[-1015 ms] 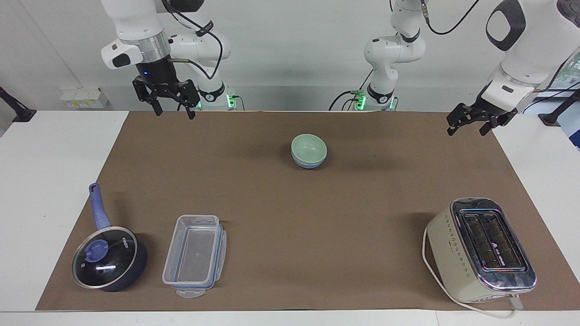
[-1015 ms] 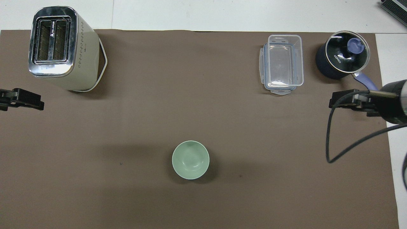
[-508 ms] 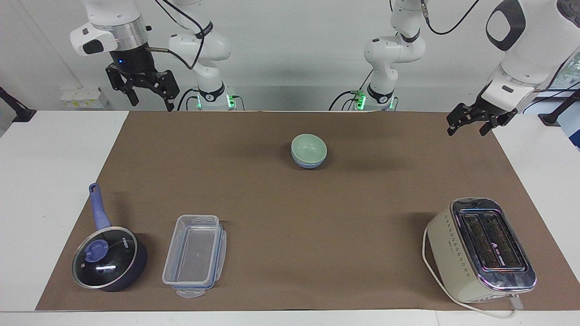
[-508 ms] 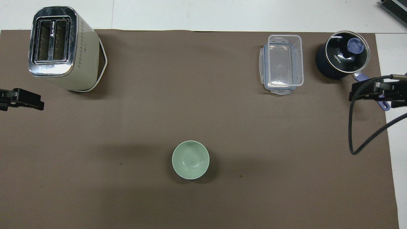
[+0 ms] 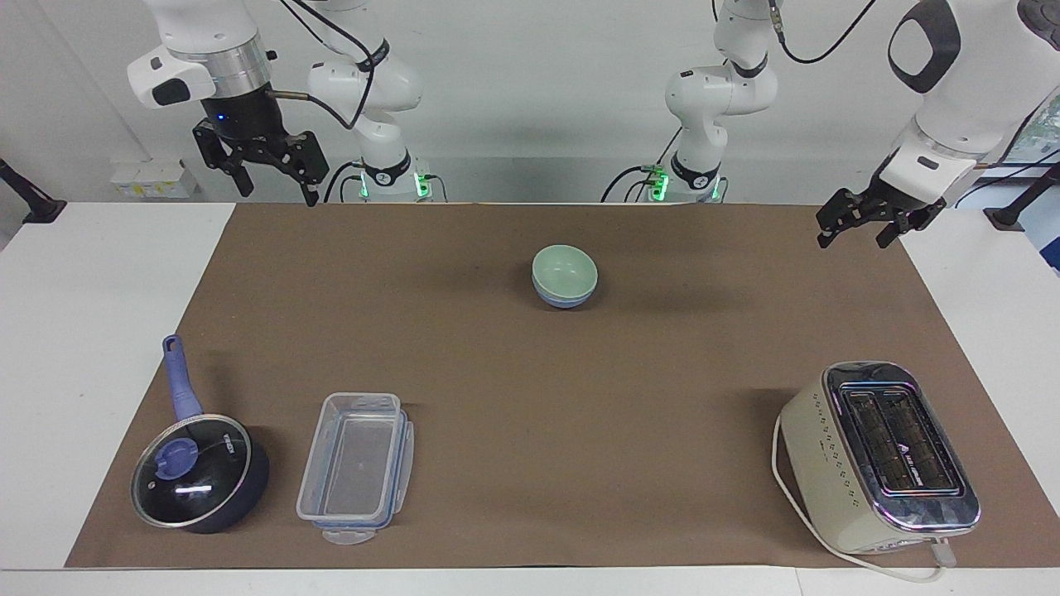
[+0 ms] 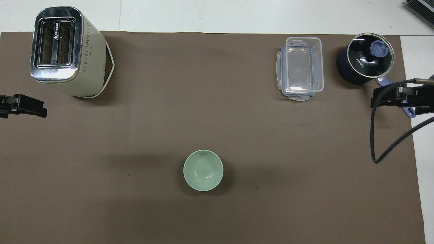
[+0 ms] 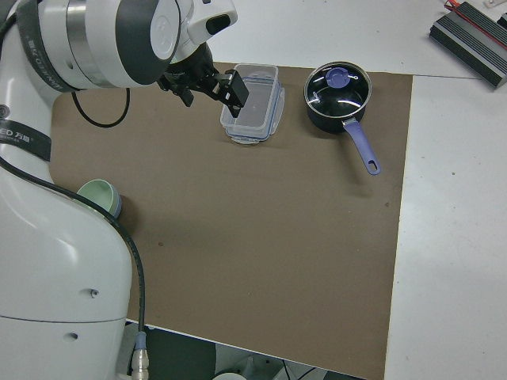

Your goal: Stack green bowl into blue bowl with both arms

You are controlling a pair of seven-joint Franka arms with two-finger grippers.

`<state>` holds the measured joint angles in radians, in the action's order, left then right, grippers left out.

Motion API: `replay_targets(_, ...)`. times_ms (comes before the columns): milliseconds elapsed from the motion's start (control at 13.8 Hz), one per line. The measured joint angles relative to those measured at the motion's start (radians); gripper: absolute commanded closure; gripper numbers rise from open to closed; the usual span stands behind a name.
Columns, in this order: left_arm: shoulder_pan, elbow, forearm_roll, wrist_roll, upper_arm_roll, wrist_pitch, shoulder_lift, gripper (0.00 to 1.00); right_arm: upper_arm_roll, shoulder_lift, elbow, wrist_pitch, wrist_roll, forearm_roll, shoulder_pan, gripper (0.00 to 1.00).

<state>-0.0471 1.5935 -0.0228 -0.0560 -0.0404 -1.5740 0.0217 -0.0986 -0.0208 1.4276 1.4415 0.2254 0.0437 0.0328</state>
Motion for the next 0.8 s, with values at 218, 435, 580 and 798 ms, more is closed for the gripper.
replay_targets(218,0.000,0.000,0.000,0.000,0.000,0.000,0.000,0.00,0.001,0.000,0.000,-0.005,-0.011,-0.004,0.002,0.00)
replay_targets(435,0.000,0.000,0.000,0.000,0.000,0.000,0.000,0.00,0.001,0.000,0.000,-0.009,-0.022,-0.004,0.004,0.00)
replay_targets(580,0.000,0.000,0.000,0.000,0.000,0.000,0.000,0.00,0.001,0.000,0.001,-0.009,-0.024,-0.004,0.004,0.00)
replay_targets(798,0.000,0.000,0.000,0.000,0.000,0.000,0.000,0.00,0.001,0.000,0.002,-0.009,-0.025,-0.004,0.004,0.00)
